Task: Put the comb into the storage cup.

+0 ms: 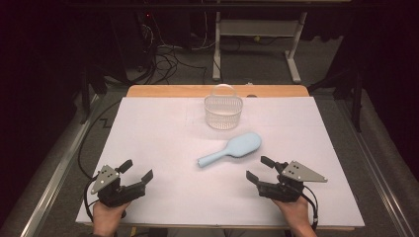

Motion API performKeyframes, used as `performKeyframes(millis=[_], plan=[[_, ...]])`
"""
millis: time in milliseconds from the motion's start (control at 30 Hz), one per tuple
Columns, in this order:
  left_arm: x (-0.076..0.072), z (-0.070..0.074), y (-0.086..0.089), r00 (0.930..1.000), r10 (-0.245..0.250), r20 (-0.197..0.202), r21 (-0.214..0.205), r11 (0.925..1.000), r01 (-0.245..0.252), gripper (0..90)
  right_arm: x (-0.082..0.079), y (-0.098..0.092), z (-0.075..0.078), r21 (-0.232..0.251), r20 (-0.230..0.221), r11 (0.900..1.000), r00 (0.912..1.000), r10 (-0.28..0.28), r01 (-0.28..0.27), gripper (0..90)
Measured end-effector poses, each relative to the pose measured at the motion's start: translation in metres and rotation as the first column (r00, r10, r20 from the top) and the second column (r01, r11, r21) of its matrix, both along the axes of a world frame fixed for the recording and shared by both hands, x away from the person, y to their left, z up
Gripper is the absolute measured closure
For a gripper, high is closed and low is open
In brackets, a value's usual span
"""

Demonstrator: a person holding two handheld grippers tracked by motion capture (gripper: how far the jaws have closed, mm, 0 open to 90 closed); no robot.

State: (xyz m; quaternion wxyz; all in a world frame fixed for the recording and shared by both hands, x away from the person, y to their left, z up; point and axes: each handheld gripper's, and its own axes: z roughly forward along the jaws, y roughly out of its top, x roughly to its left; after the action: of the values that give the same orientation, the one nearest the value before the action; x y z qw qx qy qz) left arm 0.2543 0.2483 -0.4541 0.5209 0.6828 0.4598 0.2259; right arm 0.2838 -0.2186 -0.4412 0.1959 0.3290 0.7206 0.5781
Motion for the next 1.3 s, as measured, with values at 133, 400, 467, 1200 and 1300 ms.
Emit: performKeyframes(millis=[133,400,467,1200,1300], plan=[[0.0,0.0,0.0,1.0,0.001,-0.001,-0.002,1.0,-0.001,14.2,0.002,0.004,0.001,-0.001,-0.001,1.0,1.0,0.005,-0.005,26.9],[0.0,0.0,0.0,1.0,0.0,-0.001,-0.005,1.0,0.0,14.2,0.011,0.018,0.001,-0.004,-0.007,0.9997,0.9997,0.025,-0.025,27.8],[0.0,0.0,0.0,1.0,0.0,-0.002,-0.004,1.0,0.0,14.2,0.012,0.02,0.001,-0.004,-0.008,0.9996,0.9996,0.027,-0.027,27.8],[0.0,0.0,0.001,1.0,0.001,-0.002,-0.006,1.0,-0.001,14.2,0.028,0.049,0.002,-0.03,-0.027,0.9979,0.998,0.057,-0.057,33.7],[0.0,-0.001,0.001,1.0,0.002,-0.004,-0.008,1.0,-0.002,14.2,0.031,0.052,0.004,-0.031,-0.037,0.9975,0.9973,0.063,-0.064,34.1]])
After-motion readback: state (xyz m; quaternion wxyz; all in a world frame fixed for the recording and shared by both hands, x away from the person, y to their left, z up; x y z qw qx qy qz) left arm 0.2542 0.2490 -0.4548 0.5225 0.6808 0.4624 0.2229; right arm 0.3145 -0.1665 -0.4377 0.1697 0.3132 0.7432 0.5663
